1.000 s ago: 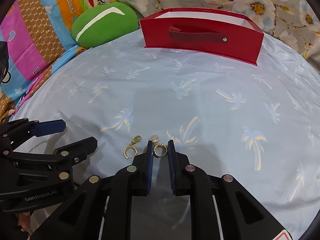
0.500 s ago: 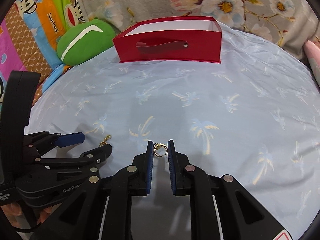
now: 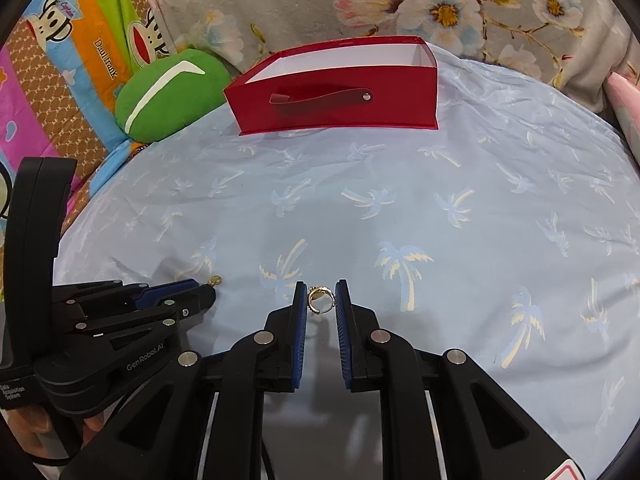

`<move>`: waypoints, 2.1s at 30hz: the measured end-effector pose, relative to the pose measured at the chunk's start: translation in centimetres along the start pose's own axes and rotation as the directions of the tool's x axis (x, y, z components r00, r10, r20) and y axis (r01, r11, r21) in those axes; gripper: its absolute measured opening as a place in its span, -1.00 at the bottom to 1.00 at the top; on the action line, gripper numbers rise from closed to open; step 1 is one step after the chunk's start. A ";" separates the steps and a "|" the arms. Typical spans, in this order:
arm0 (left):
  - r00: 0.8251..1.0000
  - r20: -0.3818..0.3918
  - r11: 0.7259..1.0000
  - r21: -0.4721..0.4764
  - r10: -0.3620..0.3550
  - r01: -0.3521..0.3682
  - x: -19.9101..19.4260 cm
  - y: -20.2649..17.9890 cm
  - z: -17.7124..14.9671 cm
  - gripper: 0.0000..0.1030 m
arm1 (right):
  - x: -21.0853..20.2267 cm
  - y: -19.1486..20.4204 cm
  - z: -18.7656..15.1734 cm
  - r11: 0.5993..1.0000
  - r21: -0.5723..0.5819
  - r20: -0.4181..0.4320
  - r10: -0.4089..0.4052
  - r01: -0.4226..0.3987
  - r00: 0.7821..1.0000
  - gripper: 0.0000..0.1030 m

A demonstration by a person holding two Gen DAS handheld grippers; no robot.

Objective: Organize jewelry
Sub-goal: 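Carry the held gold earring with the right gripper over the red box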

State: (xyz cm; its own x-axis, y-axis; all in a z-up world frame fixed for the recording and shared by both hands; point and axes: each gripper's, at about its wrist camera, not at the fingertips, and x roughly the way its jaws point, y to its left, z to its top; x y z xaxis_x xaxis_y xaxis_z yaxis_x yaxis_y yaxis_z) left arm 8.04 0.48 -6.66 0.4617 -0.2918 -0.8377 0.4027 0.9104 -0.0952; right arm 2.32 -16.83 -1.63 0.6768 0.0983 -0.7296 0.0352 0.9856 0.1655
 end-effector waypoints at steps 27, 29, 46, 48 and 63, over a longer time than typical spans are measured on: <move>0.977 0.210 0.999 -0.031 0.035 -0.029 -7.5 3.0 6.6 -0.73 | -4.4 0.7 7.0 0.998 -0.055 0.193 0.012 -0.002 0.981 -0.74; 0.970 0.238 0.998 -0.022 0.056 -0.052 -8.0 3.1 8.2 -0.73 | -4.4 0.5 8.5 0.998 -0.061 0.214 0.012 0.001 0.977 -0.74; 0.902 0.388 0.979 0.006 0.188 -0.206 -6.7 3.8 25.8 -0.73 | 2.3 -2.0 25.0 0.998 -0.060 0.296 -0.009 0.028 0.955 -0.74; 0.896 0.395 0.975 0.009 0.201 -0.222 -5.7 3.7 27.7 -0.73 | 3.7 -2.3 26.8 0.998 -0.058 0.299 -0.011 0.030 0.954 -0.74; 0.867 0.407 0.952 -0.026 0.288 -0.304 2.8 4.5 37.8 -0.73 | 13.9 -4.3 35.9 0.997 -0.051 0.285 -0.038 0.054 0.958 -0.74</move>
State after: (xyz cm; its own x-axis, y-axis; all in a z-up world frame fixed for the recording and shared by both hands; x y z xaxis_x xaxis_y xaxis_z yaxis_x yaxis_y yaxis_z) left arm 41.06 -7.33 10.86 0.8376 -0.1101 -0.5350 0.2227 0.9632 0.1505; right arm 38.04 -24.69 11.33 0.8567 0.0177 -0.5156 0.0348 0.9952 0.0919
